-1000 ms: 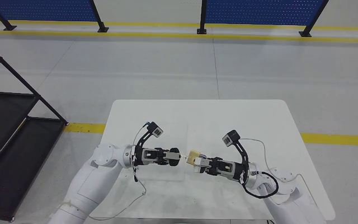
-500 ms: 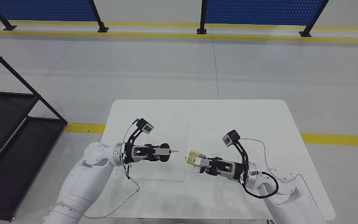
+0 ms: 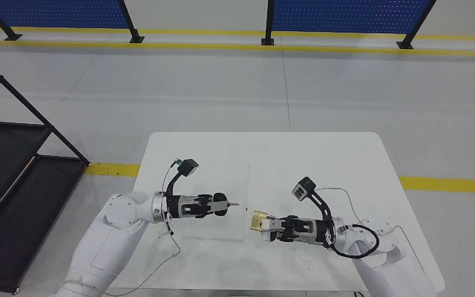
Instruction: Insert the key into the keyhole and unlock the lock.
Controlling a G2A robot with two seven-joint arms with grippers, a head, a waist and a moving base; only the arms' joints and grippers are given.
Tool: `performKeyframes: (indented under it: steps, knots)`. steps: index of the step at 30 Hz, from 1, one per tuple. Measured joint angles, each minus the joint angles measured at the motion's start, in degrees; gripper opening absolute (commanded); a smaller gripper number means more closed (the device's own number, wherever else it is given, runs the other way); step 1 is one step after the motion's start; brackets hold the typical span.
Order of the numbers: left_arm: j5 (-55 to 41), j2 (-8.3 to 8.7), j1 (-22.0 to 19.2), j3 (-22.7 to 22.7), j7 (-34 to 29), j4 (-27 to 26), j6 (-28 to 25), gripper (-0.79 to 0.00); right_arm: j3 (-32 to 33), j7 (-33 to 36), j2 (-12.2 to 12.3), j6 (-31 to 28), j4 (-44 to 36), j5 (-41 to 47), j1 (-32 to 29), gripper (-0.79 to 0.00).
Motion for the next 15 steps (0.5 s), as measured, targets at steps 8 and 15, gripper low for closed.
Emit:
performKeyframes:
  steps: [8, 15]
  knots:
    - [18.06, 1.48, 2.18, -0.21, 14.16, -3.78, -14.21, -0.785, -0.4, 0.21, 0.14, 0.59, 0.9, 0.63, 0.35, -0.785]
    - [24.03, 1.81, 2.48, 0.55, 19.72, -2.46, -19.65, -0.785, -1.2, -0.29, -0.06, 0.24, 2.49, 2.66, 1.05, -0.785]
